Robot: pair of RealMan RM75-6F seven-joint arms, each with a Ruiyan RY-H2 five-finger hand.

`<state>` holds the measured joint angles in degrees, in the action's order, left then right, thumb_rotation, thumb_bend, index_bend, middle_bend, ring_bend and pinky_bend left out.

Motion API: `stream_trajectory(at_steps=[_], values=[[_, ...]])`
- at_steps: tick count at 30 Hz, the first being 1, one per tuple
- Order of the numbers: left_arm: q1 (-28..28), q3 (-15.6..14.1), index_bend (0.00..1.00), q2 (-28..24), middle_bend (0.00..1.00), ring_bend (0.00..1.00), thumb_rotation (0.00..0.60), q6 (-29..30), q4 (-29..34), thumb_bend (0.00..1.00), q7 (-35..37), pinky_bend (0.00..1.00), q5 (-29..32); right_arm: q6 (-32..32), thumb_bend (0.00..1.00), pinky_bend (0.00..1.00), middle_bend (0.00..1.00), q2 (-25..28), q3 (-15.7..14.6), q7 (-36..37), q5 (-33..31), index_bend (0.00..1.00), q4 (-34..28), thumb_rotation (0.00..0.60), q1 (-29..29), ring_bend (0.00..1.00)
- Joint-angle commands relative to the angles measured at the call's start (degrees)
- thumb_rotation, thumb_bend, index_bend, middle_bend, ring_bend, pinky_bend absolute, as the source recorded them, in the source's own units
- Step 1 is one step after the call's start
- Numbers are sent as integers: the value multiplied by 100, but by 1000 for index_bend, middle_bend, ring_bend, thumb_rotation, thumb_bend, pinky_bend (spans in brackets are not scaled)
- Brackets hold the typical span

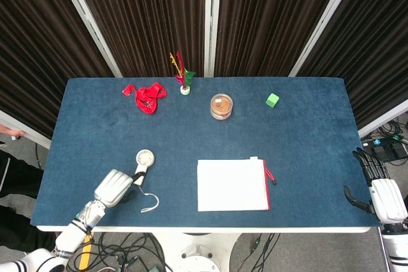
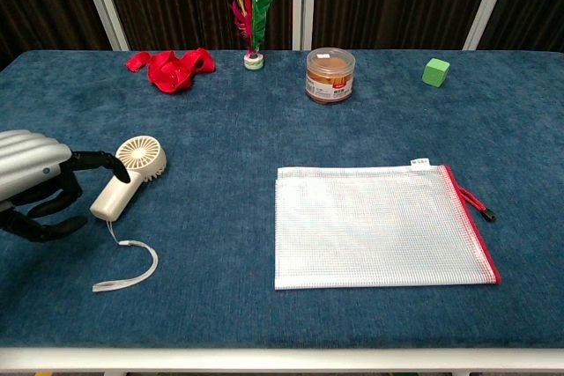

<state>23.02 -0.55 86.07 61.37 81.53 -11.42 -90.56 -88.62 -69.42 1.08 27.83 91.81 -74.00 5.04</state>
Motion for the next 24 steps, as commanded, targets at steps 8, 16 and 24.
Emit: stream_trajectory(at_steps=[8, 16, 24], values=[[114, 56, 240, 49, 847, 849, 600, -29, -175, 395, 75, 802, 189, 100, 312, 0, 0, -28, -14, 54, -79, 0, 101, 600, -16, 0], [221, 55, 240, 123, 847, 849, 600, -182, -327, 396, 151, 802, 353, 117, 312, 0, 0, 18, 10, 19, -97, 0, 25, 600, -5, 0], [245, 24, 240, 154, 847, 849, 600, -80, -361, 396, 107, 802, 355, 149, 313, 0, 0, 48, 14, 4, -125, 0, -10, 600, -13, 0]])
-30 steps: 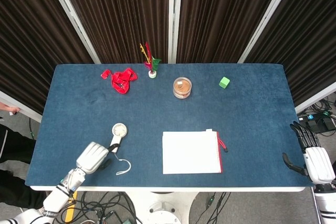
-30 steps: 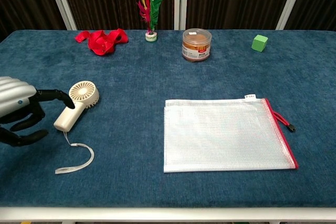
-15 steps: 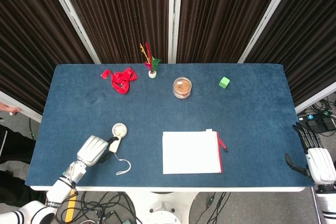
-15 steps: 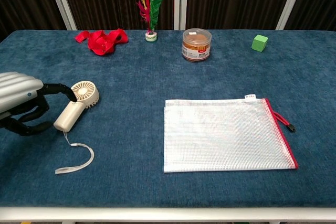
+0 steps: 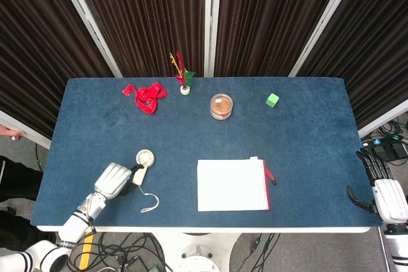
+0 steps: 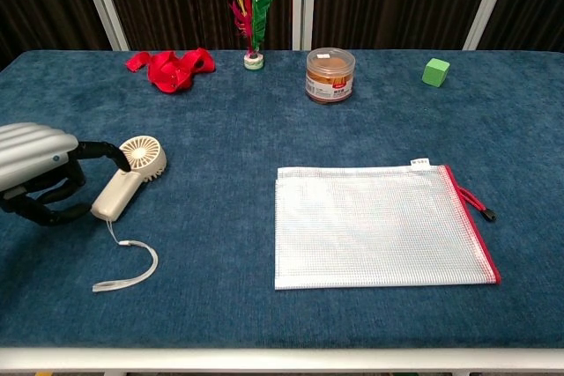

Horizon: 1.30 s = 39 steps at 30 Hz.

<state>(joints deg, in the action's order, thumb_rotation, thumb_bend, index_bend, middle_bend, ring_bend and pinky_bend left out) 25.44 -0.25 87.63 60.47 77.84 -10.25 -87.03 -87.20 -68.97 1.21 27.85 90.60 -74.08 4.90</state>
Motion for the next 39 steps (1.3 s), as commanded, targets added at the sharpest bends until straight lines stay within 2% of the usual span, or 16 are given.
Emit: stream_trajectory(at_steps=[1, 39], values=[[5, -10, 240, -4, 847, 849, 600, 17, 12, 396, -19, 802, 4, 14, 314, 0, 0, 6, 0, 4, -7, 0, -5, 600, 2, 0], [88, -65, 240, -4, 847, 849, 600, -22, -35, 395, -35, 802, 298, 49, 315, 0, 0, -10, -44, -21, 46, 0, 21, 600, -12, 0]])
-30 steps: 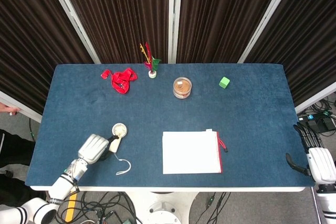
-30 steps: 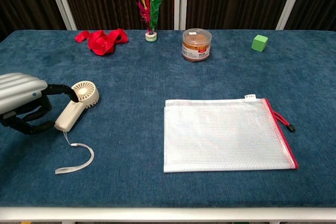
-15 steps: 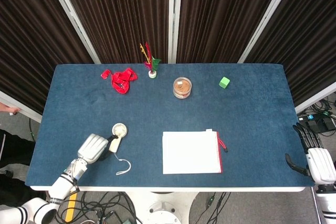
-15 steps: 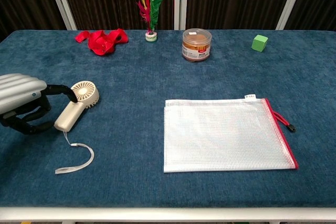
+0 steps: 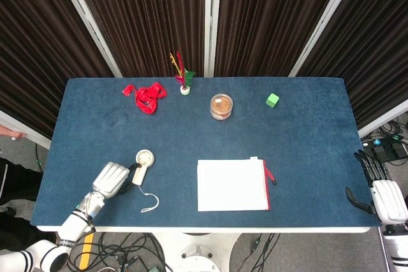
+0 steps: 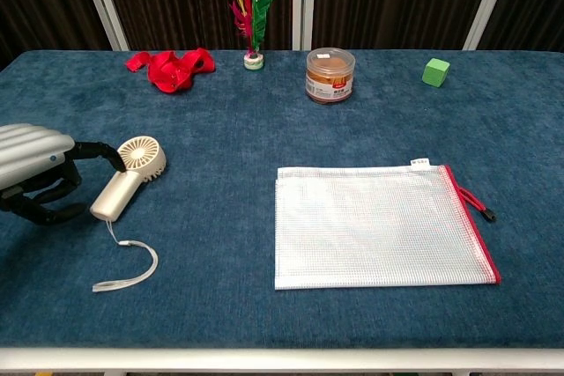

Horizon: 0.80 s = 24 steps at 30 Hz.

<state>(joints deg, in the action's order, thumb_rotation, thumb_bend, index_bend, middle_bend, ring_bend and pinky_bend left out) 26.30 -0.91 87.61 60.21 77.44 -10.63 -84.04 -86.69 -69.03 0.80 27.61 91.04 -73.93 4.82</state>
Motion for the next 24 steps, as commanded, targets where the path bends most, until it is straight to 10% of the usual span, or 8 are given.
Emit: stream_trajectory(at_steps=[1, 24], values=[[3, -1, 240, -3, 848, 849, 600, 11, 9, 395, -4, 802, -4, -5, 316, 0, 0, -7, -2, 5, 2, 0, 11, 600, -4, 0], [-63, -152, 288, 217, 848, 850, 600, 103, -236, 397, 147, 802, -112, 4, 315, 0, 0, -27, 14, 18, -16, 0, 28, 600, 1, 0]])
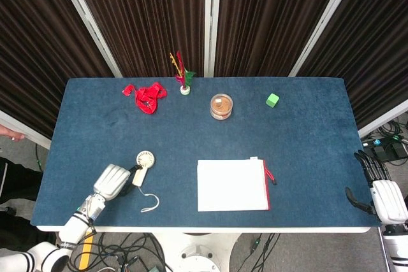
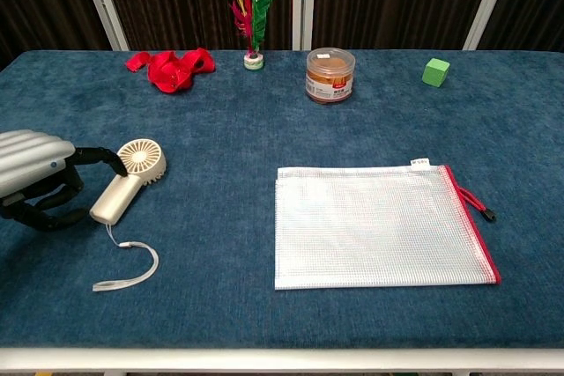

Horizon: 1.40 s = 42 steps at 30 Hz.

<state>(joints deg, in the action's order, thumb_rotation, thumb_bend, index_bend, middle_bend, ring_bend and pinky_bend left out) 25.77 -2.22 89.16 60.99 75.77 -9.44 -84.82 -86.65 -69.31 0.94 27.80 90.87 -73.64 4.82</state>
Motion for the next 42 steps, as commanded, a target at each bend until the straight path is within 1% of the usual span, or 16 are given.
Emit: stream_trajectory(at_steps=[1, 10, 16, 19, 25, 30, 32, 33, 35, 36, 38, 39, 41, 42], values=[[-14, -37, 294, 101, 848, 850, 600, 29, -118, 397, 39, 802, -57, 0, 315, 0, 0, 4, 4, -1, -3, 0, -5, 600, 2, 0], [-22, -47, 304, 198, 848, 850, 600, 88, -283, 398, 89, 802, -119, 25, 315, 0, 0, 10, 14, 29, -35, 0, 11, 600, 2, 0], [-26, 6, 303, 128, 847, 849, 600, 211, -190, 398, 97, 802, -155, -4, 315, 0, 0, 25, 25, 35, -24, 0, -8, 600, 2, 0], [-29, 50, 291, -21, 848, 849, 600, 307, 76, 397, 139, 802, -178, -51, 315, 0, 0, 46, 30, 27, -9, 0, -31, 600, -12, 0], [-79, 239, 285, -433, 847, 848, 600, 710, 686, 398, 45, 802, -234, -247, 315, 0, 0, 56, 4, -43, 107, 0, -58, 600, -74, 0], [-285, 403, 285, -703, 844, 846, 600, 1180, 978, 392, -136, 801, -128, -239, 315, 0, 0, 27, -23, -8, 117, 0, -5, 600, -86, 0], [-424, 436, 279, -810, 819, 823, 600, 1393, 1097, 380, -212, 791, -55, -235, 316, 0, 0, 17, -31, 12, 115, 0, 16, 600, -92, 0], [-489, 439, 274, -859, 786, 790, 600, 1475, 1134, 370, -222, 774, -23, -240, 315, 0, 0, 15, -33, 19, 116, 0, 21, 600, -96, 0], [-624, 411, 263, -995, 681, 669, 600, 1596, 1199, 348, -207, 721, 43, -256, 315, 0, 0, 6, -31, 28, 116, 0, 35, 600, -104, 0], [-674, 387, 258, -1063, 613, 589, 600, 1619, 1218, 336, -200, 692, 67, -256, 315, 0, 0, 2, -29, 28, 111, 0, 38, 600, -105, 0], [-763, 320, 247, -1229, 423, 374, 600, 1628, 1232, 294, -186, 609, 102, -253, 315, 0, 0, -12, -23, 33, 96, 0, 36, 600, -109, 0], [-797, 302, 244, -1291, 367, 315, 600, 1641, 1224, 275, -169, 577, 110, -262, 314, 0, 0, -23, -19, 43, 93, 0, 38, 600, -112, 0], [-883, 300, 239, -1398, 247, 191, 600, 1707, 1177, 210, -104, 457, 157, -285, 314, 0, 0, -56, -4, 33, 88, 0, 43, 600, -115, 0], [-924, 307, 239, -1434, 228, 170, 600, 1747, 1153, 194, -64, 426, 181, -284, 314, 0, 0, -66, -3, 7, 90, 0, 43, 600, -114, 0]])
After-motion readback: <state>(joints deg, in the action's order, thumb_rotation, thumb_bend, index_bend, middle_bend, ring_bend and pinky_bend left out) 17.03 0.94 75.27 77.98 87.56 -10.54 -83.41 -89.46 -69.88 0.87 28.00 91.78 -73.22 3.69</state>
